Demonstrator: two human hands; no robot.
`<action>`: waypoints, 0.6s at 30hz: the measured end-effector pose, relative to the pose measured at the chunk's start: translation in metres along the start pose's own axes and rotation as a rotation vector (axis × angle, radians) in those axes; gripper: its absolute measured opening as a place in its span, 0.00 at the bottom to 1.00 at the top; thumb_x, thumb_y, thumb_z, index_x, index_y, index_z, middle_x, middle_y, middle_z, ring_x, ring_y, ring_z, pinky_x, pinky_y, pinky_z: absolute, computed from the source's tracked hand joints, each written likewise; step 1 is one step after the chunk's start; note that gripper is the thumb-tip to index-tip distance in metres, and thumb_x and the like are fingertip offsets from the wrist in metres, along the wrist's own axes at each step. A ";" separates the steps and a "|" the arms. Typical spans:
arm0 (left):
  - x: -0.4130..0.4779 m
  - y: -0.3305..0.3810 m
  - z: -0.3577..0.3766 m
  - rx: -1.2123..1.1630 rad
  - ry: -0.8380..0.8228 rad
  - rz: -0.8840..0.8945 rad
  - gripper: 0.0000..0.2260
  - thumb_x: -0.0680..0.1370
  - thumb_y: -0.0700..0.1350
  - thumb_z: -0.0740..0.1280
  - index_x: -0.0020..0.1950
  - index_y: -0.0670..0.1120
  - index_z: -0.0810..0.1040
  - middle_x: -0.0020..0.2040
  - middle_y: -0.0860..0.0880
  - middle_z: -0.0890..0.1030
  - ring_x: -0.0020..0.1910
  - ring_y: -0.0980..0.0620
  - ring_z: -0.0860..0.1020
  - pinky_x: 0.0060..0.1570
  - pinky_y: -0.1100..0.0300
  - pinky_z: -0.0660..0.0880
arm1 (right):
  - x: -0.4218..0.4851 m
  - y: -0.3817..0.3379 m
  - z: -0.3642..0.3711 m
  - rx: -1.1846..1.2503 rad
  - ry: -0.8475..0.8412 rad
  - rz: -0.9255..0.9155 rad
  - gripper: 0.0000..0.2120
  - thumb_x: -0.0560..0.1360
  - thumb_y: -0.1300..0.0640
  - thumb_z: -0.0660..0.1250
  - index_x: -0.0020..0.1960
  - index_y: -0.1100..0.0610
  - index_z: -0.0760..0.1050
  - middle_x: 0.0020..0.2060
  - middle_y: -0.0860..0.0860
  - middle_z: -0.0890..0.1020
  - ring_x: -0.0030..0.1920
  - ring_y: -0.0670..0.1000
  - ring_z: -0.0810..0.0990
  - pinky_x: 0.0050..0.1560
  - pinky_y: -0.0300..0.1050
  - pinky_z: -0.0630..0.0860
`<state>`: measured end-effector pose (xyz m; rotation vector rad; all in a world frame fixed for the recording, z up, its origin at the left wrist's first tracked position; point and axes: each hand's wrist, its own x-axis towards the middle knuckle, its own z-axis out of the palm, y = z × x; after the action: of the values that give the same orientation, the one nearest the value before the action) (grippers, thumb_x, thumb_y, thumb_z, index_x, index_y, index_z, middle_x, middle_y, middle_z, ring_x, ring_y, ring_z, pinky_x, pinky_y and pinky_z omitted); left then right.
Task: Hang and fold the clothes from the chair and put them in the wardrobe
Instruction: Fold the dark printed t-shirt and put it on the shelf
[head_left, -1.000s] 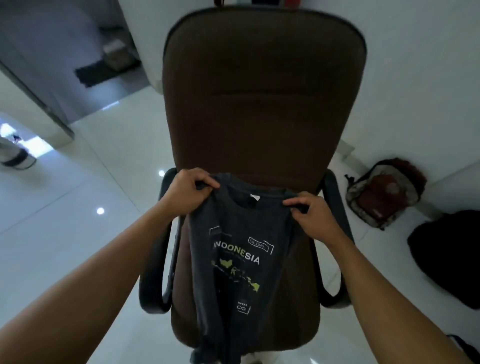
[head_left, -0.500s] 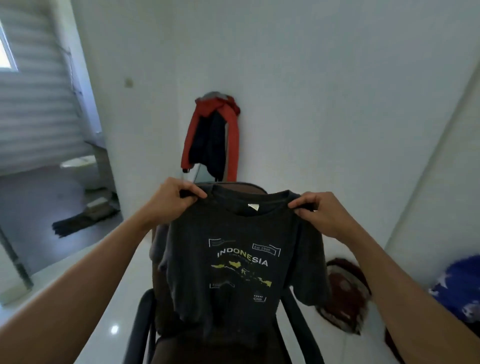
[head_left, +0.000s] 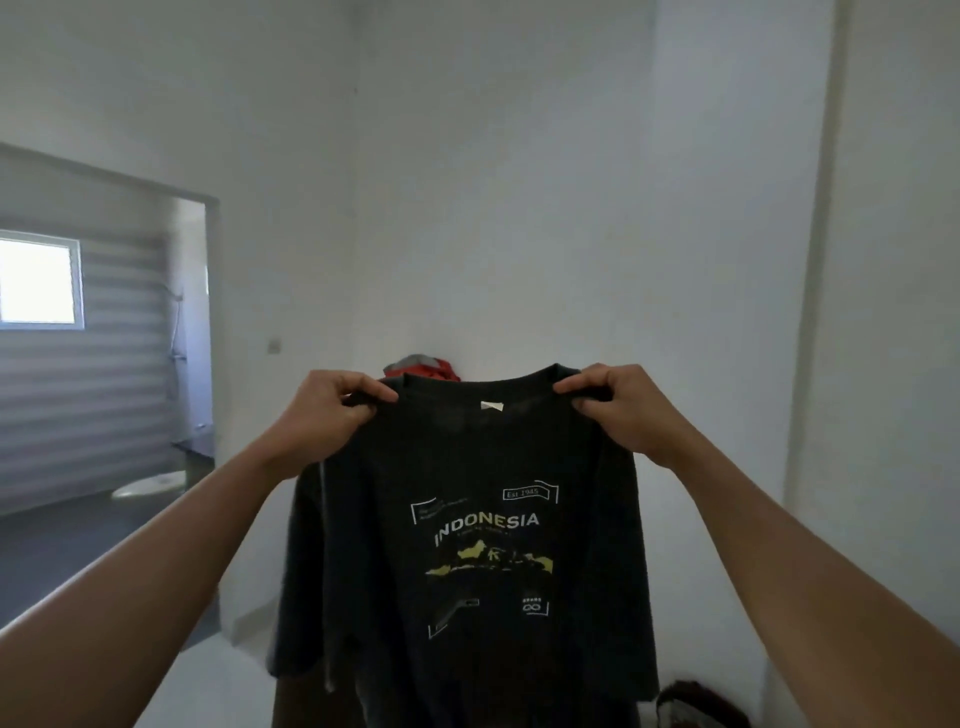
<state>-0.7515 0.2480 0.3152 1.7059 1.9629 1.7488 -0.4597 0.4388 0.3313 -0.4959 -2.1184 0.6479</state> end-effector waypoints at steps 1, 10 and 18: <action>-0.002 0.008 -0.004 0.004 0.005 0.004 0.14 0.78 0.32 0.67 0.45 0.50 0.86 0.48 0.47 0.85 0.48 0.51 0.83 0.47 0.59 0.81 | -0.001 -0.007 -0.004 0.007 0.006 -0.003 0.13 0.79 0.67 0.65 0.56 0.54 0.84 0.54 0.47 0.83 0.54 0.45 0.81 0.58 0.39 0.79; -0.004 0.063 -0.045 -0.064 -0.016 0.031 0.15 0.78 0.30 0.66 0.46 0.49 0.85 0.43 0.57 0.85 0.42 0.59 0.83 0.40 0.67 0.80 | -0.012 -0.063 -0.029 0.012 0.082 -0.034 0.12 0.79 0.67 0.66 0.55 0.55 0.84 0.53 0.49 0.83 0.54 0.46 0.81 0.59 0.41 0.78; 0.007 0.070 -0.067 0.031 -0.052 0.021 0.14 0.78 0.31 0.67 0.47 0.50 0.86 0.50 0.49 0.84 0.50 0.53 0.82 0.41 0.69 0.78 | -0.011 -0.084 -0.029 -0.021 0.091 -0.021 0.11 0.79 0.66 0.66 0.54 0.55 0.85 0.54 0.49 0.83 0.54 0.44 0.81 0.58 0.38 0.77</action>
<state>-0.7480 0.1910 0.3935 1.7686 1.9683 1.6718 -0.4395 0.3746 0.3903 -0.5050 -2.0438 0.5805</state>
